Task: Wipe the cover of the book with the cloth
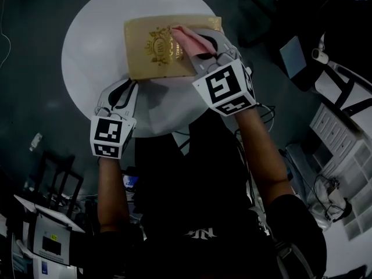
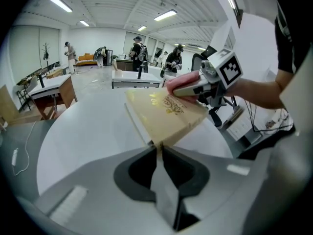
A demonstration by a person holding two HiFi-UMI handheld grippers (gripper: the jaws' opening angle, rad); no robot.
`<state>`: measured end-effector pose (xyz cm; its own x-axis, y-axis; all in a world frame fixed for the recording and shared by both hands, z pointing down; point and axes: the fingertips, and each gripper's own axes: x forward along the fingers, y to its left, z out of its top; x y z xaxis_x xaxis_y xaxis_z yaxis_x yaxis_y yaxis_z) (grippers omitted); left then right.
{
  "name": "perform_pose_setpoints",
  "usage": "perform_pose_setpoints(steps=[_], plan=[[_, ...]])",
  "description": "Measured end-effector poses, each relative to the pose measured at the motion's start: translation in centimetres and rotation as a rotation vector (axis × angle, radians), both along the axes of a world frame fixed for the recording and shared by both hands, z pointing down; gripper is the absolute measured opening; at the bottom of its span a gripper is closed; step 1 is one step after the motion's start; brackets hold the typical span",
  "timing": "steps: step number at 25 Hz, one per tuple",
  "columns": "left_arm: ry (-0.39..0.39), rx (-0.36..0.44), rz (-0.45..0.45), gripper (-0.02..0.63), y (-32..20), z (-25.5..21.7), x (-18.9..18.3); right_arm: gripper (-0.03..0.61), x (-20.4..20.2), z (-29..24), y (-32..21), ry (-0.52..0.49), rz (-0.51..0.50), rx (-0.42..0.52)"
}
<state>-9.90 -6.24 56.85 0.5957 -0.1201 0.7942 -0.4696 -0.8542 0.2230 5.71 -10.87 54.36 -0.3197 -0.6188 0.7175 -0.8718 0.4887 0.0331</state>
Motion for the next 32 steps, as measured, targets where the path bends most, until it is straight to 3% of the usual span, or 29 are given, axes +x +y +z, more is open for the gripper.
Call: perform_pose_setpoints(steps=[10, 13, 17, 23, 28, 32], plan=[[-0.002, -0.016, -0.003, 0.043, 0.2, 0.4, 0.1, 0.015, 9.6, 1.0, 3.9, 0.060, 0.207, -0.064], [-0.003, -0.015, -0.008, 0.043, 0.4, 0.4, 0.1, 0.014, 10.3, 0.1, 4.3, 0.054, 0.257, -0.047], [0.005, -0.015, -0.011, 0.041, 0.3, 0.4, 0.1, 0.015, 4.2, -3.4, 2.1, -0.048, 0.161, 0.052], [0.019, -0.006, -0.013, 0.041, 0.4, 0.4, 0.0, 0.015, -8.0, -3.2, -0.9, -0.150, -0.083, 0.063], [0.032, -0.007, -0.029, 0.041, 0.4, 0.5, -0.6, 0.015, -12.7, -1.8, -2.2, -0.127, -0.179, 0.048], [0.029, -0.003, -0.041, 0.042, 0.4, 0.6, -0.6, 0.015, -14.1, -1.4, -2.0, -0.121, -0.196, 0.031]])
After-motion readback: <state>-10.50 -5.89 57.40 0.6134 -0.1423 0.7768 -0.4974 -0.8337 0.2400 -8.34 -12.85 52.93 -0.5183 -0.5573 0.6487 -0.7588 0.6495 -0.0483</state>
